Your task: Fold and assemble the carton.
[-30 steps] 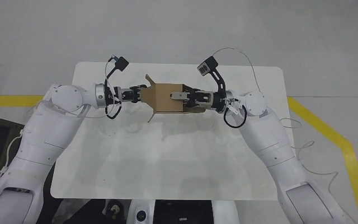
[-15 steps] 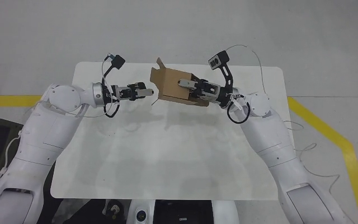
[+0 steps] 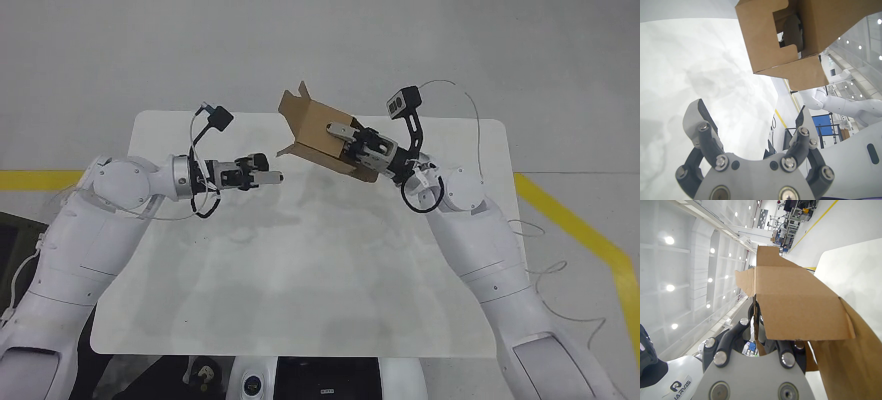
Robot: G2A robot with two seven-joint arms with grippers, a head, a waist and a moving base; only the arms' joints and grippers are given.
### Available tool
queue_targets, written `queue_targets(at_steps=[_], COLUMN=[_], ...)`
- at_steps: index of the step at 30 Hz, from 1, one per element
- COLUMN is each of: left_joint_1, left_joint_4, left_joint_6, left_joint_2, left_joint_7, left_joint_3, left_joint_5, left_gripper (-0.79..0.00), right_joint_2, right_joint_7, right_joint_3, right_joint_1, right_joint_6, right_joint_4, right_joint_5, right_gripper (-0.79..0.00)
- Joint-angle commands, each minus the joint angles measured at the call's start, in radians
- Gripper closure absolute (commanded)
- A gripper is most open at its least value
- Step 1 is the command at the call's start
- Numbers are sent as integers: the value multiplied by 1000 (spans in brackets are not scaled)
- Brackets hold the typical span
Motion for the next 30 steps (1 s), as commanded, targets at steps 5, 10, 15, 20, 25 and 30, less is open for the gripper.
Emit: queue_targets(at_steps=[5, 10, 15, 20, 25, 30], left_joint_1=[-5, -16, -29, -35, -27, -12], left_joint_4=[24, 52, 62, 57, 41, 25], left_joint_6=[15, 21, 23, 19, 15, 17], left_joint_2=[-2, -6, -12, -17, -20, -21], left_joint_7=[31, 46, 46, 38, 23, 6], left_joint_3=[-20, -25, -18, -12, -7, -8], left_joint_5=[-3, 0, -1, -4, -4, -23], left_gripper=[-785, -785, -785, -785, -785, -785], right_joint_2=[-1, 0, -1, -5, -10, -12], right_joint_7=[18, 45, 75, 96, 111, 117], right_joint_3=[-8, -9, -20, -36, -49, -53], right_joint_1=[-5, -18, -22, -20, -15, -11], right_joint_6=[13, 27, 45, 56, 55, 51], right_joint_4=[-4, -20, -44, -51, -46, -37], right_joint_5=[-8, -3, -1, 6, 16, 22], right_gripper=[0, 0, 0, 0, 0, 0])
